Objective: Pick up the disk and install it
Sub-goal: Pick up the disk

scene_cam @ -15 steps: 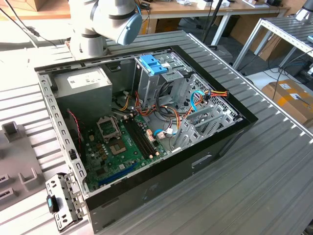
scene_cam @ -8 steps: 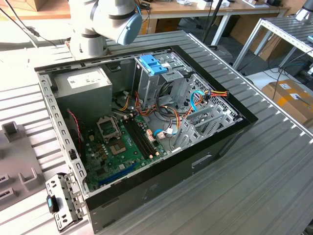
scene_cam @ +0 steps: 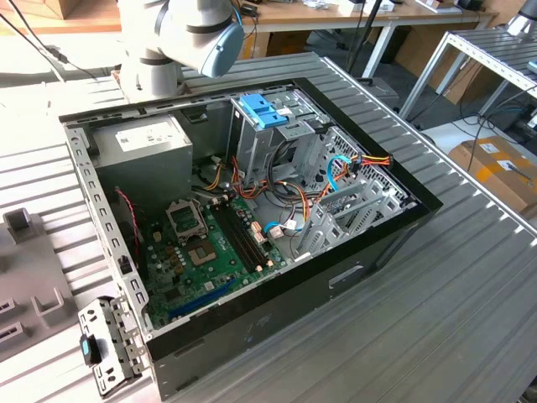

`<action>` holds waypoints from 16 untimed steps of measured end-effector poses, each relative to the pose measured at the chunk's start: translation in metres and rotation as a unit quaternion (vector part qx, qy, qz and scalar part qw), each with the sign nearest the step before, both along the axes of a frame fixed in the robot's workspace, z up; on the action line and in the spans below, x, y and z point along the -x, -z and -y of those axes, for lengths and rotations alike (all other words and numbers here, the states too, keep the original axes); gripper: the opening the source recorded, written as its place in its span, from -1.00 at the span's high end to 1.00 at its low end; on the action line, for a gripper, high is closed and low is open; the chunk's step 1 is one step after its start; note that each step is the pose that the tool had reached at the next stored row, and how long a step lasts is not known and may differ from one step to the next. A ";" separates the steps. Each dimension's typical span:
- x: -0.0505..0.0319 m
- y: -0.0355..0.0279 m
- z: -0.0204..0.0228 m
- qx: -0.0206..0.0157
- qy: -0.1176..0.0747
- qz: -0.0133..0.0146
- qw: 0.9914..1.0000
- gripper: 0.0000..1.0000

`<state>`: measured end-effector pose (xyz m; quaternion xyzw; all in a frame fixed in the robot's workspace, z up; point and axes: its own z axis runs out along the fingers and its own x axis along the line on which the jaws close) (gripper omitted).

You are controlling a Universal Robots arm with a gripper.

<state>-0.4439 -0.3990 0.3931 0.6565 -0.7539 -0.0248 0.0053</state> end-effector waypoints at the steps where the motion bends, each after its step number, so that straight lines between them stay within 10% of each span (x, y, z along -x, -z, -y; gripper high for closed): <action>1: 0.0000 0.0000 0.0000 0.000 -0.004 0.000 1.000 0.79; 16: 0.0000 0.0000 0.0000 0.000 -0.054 0.000 0.999 0.79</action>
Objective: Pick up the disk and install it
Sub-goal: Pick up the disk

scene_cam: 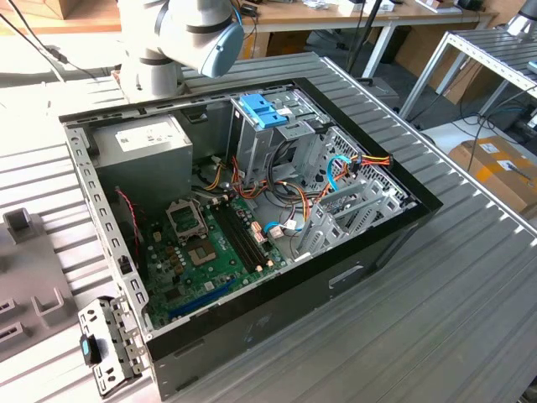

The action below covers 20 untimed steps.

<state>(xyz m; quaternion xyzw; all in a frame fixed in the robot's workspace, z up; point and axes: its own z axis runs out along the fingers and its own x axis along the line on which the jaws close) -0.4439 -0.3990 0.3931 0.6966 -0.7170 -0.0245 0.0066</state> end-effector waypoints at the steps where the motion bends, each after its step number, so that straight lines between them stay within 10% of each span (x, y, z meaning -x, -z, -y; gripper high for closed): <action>1: 0.0000 0.0000 0.0000 0.000 -0.003 0.000 1.000 0.79; 15: 0.0000 0.0000 0.0000 0.000 -0.032 0.000 0.999 0.77; 20: 0.0000 0.0000 0.0000 0.000 -0.035 0.000 0.999 0.41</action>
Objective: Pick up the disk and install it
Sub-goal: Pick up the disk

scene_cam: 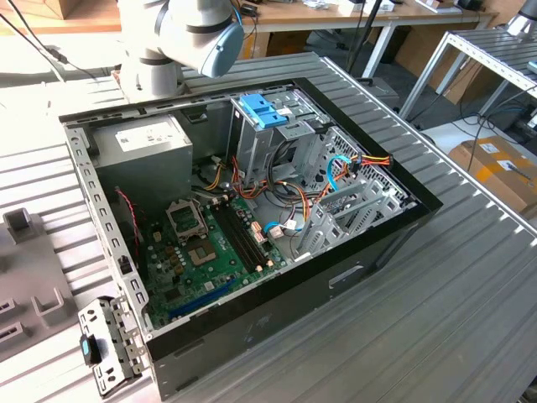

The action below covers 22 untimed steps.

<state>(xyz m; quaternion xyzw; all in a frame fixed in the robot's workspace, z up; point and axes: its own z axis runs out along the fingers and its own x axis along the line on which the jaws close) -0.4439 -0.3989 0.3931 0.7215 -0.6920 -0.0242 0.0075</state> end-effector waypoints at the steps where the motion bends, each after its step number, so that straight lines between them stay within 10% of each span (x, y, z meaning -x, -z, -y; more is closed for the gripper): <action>1: 0.0000 0.0000 0.0000 0.000 0.000 0.000 1.000 0.29; 7: 0.0000 0.0000 0.0000 0.000 -0.004 0.000 1.000 -0.32; 22: 0.0000 0.0035 -0.0081 0.000 0.005 0.000 1.000 -0.32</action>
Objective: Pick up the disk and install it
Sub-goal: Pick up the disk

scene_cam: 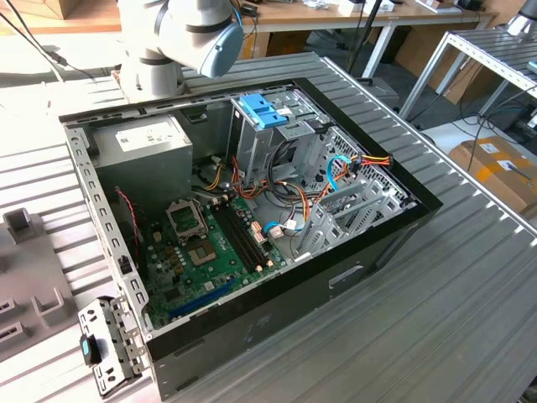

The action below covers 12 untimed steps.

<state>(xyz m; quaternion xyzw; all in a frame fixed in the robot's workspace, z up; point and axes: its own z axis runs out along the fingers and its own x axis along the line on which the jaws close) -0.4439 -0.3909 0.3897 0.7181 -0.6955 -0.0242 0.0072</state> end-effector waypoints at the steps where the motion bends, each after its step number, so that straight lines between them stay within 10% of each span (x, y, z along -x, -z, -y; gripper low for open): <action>1: 0.0000 0.0002 -0.0003 0.000 0.000 0.000 1.000 -0.32; 12: 0.0000 0.0022 -0.0017 0.000 0.003 0.000 1.000 -0.32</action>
